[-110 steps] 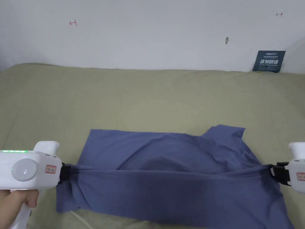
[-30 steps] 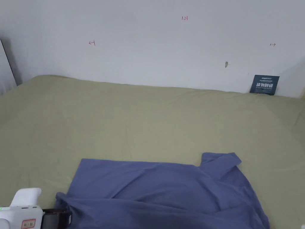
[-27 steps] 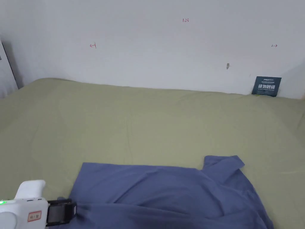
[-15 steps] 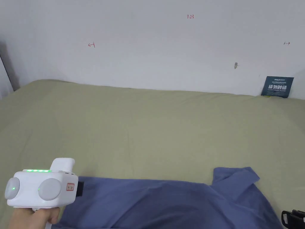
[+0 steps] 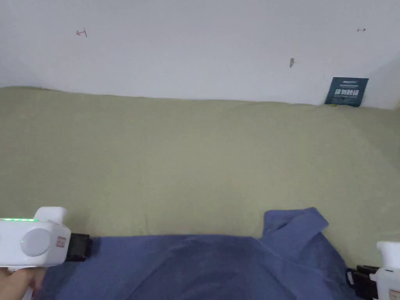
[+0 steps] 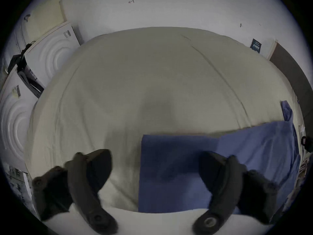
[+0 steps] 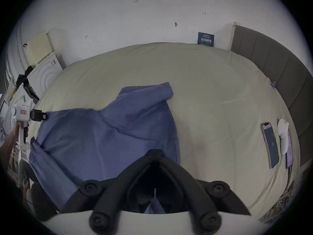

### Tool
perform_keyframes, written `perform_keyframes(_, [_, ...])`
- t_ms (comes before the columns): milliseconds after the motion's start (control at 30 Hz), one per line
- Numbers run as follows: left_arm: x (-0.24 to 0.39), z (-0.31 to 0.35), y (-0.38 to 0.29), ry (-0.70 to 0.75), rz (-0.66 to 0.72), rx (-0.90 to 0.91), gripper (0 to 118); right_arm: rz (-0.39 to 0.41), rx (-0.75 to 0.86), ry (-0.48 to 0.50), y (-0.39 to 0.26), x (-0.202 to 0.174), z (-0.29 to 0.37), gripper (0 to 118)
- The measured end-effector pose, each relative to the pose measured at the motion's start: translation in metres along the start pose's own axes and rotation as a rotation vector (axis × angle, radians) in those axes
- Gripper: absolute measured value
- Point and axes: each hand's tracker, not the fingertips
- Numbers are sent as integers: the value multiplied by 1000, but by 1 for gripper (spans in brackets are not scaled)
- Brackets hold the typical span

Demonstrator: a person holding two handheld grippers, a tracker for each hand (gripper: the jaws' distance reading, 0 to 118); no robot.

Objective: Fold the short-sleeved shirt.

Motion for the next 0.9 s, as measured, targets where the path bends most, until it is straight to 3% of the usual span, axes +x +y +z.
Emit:
perform_keyframes(33, [0, 2, 0, -6, 6, -2, 95, -1, 0, -1, 1, 2, -1, 2])
perform_keyframes(67, [1, 4, 0, -30, 21, -9, 67, -3, 0, 1, 4, 5, -3, 2])
perform_keyframes(100, [2, 7, -2, -88, 36, 0, 21, -5, -3, 2, 7, 7, -4, 2])
perform_keyframes(133, [1, 6, -2, -90, 16, 16, 1, -7, -2, 1, 11, 8, -5, 2])
perform_keyframes(200, [5, 4, -4, -61, -10, 13, 1, -4, 4, 19, 22, 12, -8, 6])
perform_keyframes(233, [4, 3, -5, -58, -10, 16, 1, -7, -4, 23, 29, 12, -12, 23])
perform_keyframes(300, [4, 4, -6, -60, 1, 20, 1, -19, -27, 41, 43, 16, -26, 99])
perform_keyframes(333, [3, 3, -5, -66, 24, 20, 1, -26, -64, 51, 49, 20, -35, 112])
perform_keyframes(367, [2, 3, -5, -72, 33, 14, 1, -33, -67, 46, 54, 21, -43, 113])
perform_keyframes(500, [3, 4, -3, -66, 8, 13, 1, -15, -208, -11, 62, 23, -86, 113])
perform_keyframes(567, [3, 2, -2, -66, 12, 9, 1, 41, -273, -60, 57, 23, -101, 110])
perform_keyframes(667, [4, 5, -2, -65, 12, 8, 1, 95, -255, -109, 49, 22, -93, 70])
perform_keyframes(700, [3, 8, -2, -66, 10, 9, 1, 94, -222, -75, 50, 23, -81, 16])
perform_keyframes(733, [3, 12, -3, -68, 8, 9, 1, 73, -199, -39, 51, 22, -72, 4])
perform_keyframes(900, [-8, 49, -9, -89, 4, 45, 1, 38, -100, 2, 46, 10, -14, 4])
